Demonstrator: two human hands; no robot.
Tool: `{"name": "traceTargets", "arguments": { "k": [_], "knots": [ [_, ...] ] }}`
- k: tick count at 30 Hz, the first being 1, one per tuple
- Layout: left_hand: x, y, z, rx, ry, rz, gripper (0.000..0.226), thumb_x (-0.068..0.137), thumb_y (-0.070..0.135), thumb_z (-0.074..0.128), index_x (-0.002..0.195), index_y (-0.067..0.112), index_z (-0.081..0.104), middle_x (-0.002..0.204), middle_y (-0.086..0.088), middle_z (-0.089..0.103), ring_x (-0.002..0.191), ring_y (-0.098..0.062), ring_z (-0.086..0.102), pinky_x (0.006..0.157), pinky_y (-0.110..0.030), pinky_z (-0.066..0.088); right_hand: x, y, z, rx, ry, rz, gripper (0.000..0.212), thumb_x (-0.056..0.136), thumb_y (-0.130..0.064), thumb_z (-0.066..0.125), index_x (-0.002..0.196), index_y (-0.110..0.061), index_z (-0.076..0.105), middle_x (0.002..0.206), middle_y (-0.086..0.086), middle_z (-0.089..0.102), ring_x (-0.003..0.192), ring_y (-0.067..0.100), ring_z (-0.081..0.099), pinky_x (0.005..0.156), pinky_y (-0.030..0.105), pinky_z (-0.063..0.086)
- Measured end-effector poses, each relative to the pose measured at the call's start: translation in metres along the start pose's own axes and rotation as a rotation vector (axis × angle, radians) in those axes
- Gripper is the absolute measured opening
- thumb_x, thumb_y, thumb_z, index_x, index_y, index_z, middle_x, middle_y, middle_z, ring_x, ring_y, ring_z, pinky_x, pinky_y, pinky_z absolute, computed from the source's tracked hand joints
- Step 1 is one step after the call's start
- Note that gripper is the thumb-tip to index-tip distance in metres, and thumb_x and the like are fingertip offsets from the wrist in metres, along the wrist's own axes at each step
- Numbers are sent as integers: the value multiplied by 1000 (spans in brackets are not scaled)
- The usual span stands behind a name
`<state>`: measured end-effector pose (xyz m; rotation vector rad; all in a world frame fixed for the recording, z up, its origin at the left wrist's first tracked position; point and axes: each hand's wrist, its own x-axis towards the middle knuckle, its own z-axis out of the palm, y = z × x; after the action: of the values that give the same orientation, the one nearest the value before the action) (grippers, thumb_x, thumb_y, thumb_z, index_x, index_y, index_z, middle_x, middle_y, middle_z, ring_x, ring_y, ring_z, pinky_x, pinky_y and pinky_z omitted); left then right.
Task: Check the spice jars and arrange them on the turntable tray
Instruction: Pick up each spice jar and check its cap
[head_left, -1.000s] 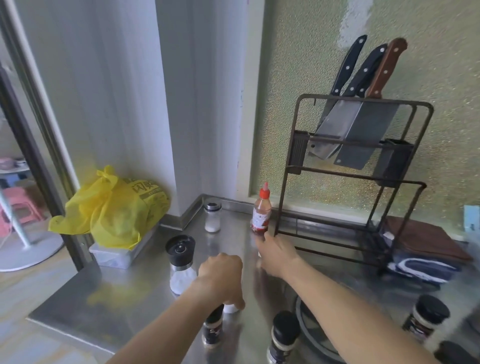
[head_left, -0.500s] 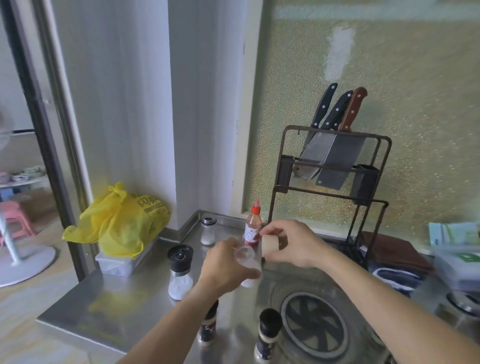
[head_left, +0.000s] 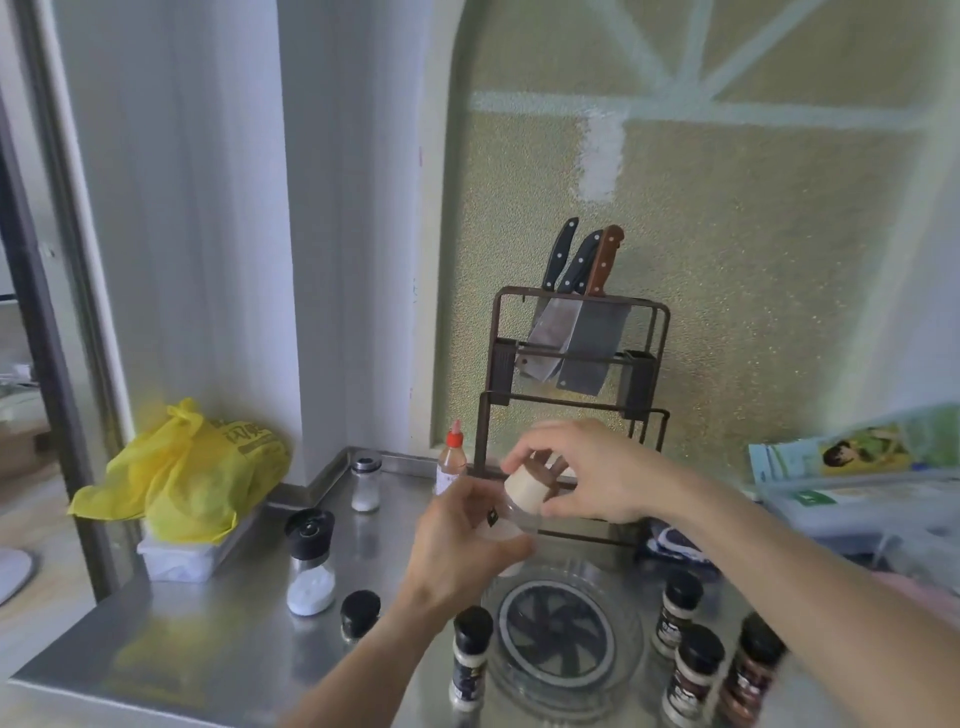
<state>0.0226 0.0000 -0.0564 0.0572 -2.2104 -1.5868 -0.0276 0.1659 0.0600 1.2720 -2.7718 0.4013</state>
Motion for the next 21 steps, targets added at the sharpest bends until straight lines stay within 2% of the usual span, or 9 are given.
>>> {"name": "traceTargets", "arguments": {
  "k": [6, 9, 11, 13, 16, 18, 21],
  "knots": [
    [-14, 10, 16, -16, -67, 49, 45, 59, 30, 94, 97, 32, 72, 94, 16, 75, 90, 7, 68, 81, -21, 56, -18, 2, -15, -116, -109, 52, 47, 76, -24, 88, 117, -33, 68, 107, -18, 60, 92, 6, 59, 86, 33, 53],
    [-20, 9, 22, -47, -102, 44, 44, 60, 30, 94, 98, 30, 73, 94, 13, 77, 88, 0, 71, 81, -27, 58, -24, 5, -16, -121, -137, 57, 47, 75, -27, 88, 117, -33, 69, 108, -13, 65, 84, 2, 57, 82, 32, 53],
    [-21, 9, 24, -77, -127, 34, 44, 62, 29, 94, 100, 28, 74, 96, 11, 77, 90, -3, 72, 83, -28, 58, -28, 8, -17, -82, -139, 56, 46, 75, -24, 88, 116, -34, 70, 109, -13, 66, 85, 0, 58, 85, 33, 53],
    [-20, 11, 21, -152, -221, -2, 42, 68, 26, 93, 106, 26, 75, 101, 6, 79, 95, -8, 73, 86, -28, 58, -32, 12, -19, 7, -133, 66, 47, 74, -18, 89, 113, -38, 70, 112, -16, 67, 95, 1, 62, 93, 36, 53],
    [-20, 18, 12, -309, -413, -25, 32, 82, 13, 84, 113, 17, 76, 107, -6, 79, 95, -15, 72, 80, -22, 55, -37, 19, -23, 147, -133, 41, 50, 72, -3, 87, 109, -33, 73, 115, -12, 70, 109, 6, 65, 104, 40, 51],
    [-21, 22, 7, -387, -486, -34, 27, 89, 11, 77, 116, 13, 75, 102, -9, 77, 90, -14, 70, 77, -19, 53, -38, 18, -26, 216, -128, 27, 50, 72, 3, 84, 110, -28, 73, 115, -8, 70, 111, 6, 65, 107, 40, 51],
    [-21, 23, 3, -521, -588, -82, 32, 90, 21, 71, 117, 4, 72, 97, -7, 70, 86, -16, 63, 75, -23, 49, -37, 17, -30, 279, -142, 18, 48, 74, 5, 84, 112, -24, 74, 110, -8, 71, 109, 8, 68, 101, 40, 56]
  ]
}}
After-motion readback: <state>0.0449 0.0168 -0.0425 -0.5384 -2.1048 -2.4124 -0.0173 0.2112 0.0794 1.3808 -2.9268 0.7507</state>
